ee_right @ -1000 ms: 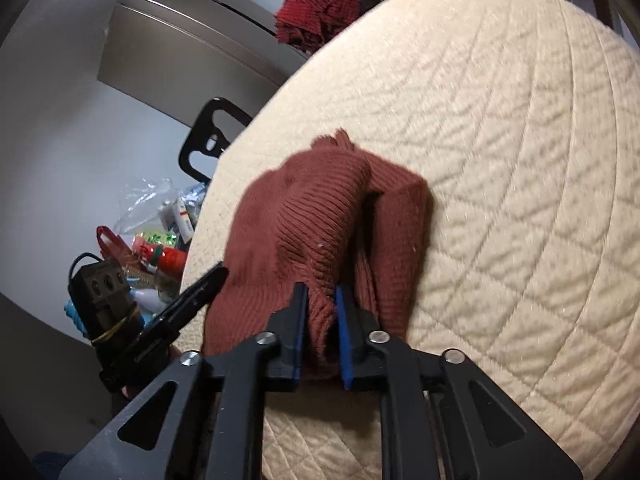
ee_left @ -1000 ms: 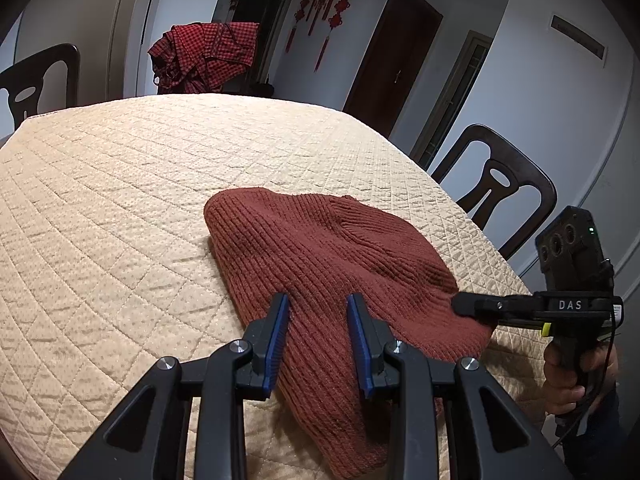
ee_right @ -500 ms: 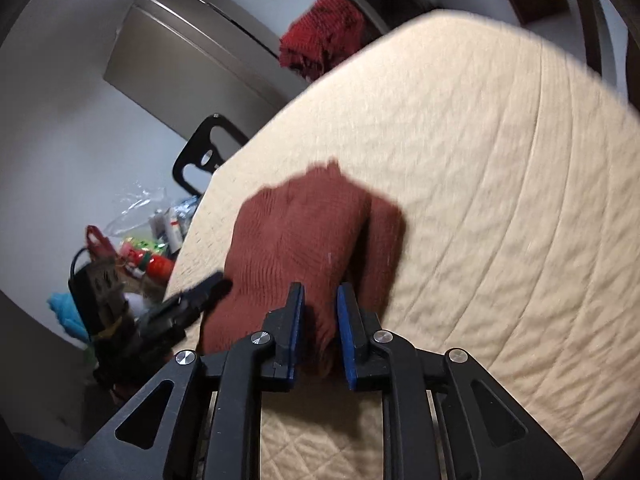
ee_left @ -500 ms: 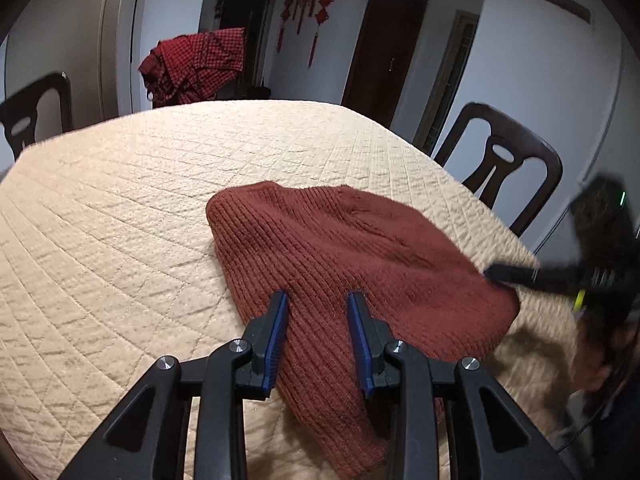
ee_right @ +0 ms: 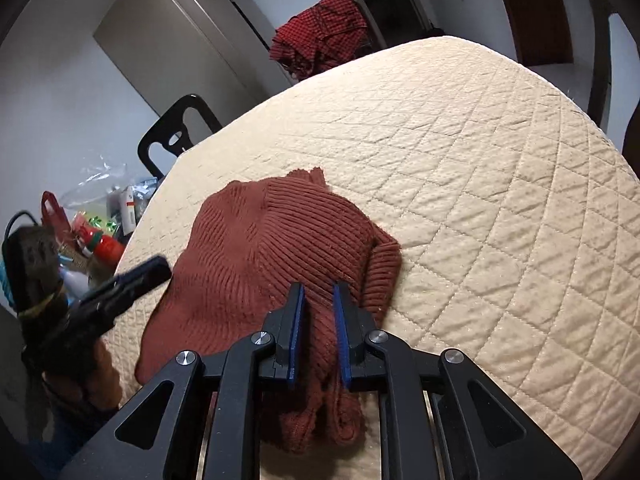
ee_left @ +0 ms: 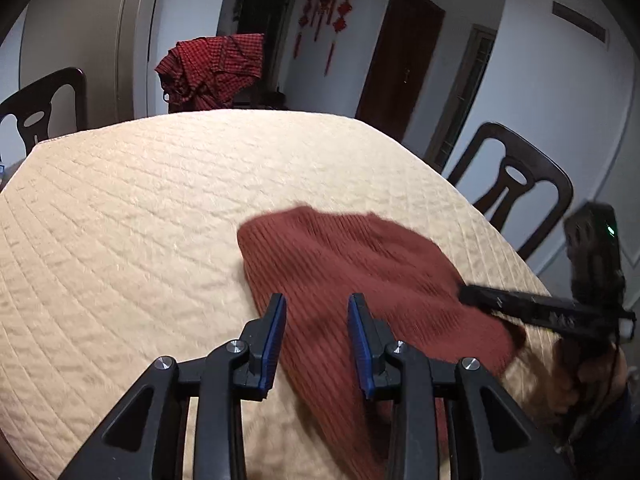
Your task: Fold small clothes
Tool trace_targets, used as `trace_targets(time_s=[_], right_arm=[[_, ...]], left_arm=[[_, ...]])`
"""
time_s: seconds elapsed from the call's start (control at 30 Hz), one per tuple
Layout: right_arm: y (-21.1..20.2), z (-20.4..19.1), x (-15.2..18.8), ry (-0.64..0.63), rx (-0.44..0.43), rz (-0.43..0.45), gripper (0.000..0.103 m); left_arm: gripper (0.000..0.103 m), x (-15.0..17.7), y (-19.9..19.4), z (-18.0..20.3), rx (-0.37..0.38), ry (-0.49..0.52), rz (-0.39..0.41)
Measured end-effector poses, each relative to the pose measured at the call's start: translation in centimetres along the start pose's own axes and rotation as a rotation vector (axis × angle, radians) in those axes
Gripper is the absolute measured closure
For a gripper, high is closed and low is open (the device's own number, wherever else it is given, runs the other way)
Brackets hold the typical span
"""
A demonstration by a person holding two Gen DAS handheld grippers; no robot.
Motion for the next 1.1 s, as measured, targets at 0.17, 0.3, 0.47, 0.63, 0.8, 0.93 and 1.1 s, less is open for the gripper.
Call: trace_targets(time_s=[0.17, 0.3, 0.47, 0.63, 0.8, 0.93, 1.1], right_arm=[[0.0, -1.2, -2.2, -0.056, 0.013, 0.055, 0.087], [3.2, 0.4, -2.6, -0.056, 0.106, -0.003, 0.087], [2.2, 1.1, -2.4, -0.057, 0.082, 0.012, 0.087], [-1.3, -1.2, -1.3, -0.146, 0.072, 0.065, 0.086], [-3.9, -4.3, 1.3, -0.259, 0.042, 0.076, 0.086], [-4.7, -5.1, 3.5, -0.299, 0.031, 0.065, 0.086], [-1.8, -3.2, 4.8, -0.266, 0.085, -0.023, 0.094]], left_arm=[[0.069, -1.2, 2.5, 0.7, 0.003, 0.023, -0.016], [0.069, -0.3, 4.6, 0.8, -0.006, 0.026, -0.067], [0.067, 0.2, 4.2, 0.5, -0.002, 0.017, -0.053], [0.067, 0.5, 0.9, 0.6, 0.01, 0.044, -0.018], [0.067, 2.1, -2.7, 1.3, 0.039, 0.1, 0.004], [0.068, 4.0, -4.4, 1.8, 0.068, 0.109, -0.006], [0.065, 6.1, -3.3, 1.8, 0.032, 0.128, -0.049]])
Point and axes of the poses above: each gripper's, at about its wrist camera, not at the fingertips, and y roughly the way its jaws point, z to its right, x to its underside, the point moved 3 cm from there along y, roughly the way its jaws point, and after that the axes turned 3 degrees about -x, right-handed, at the moved point
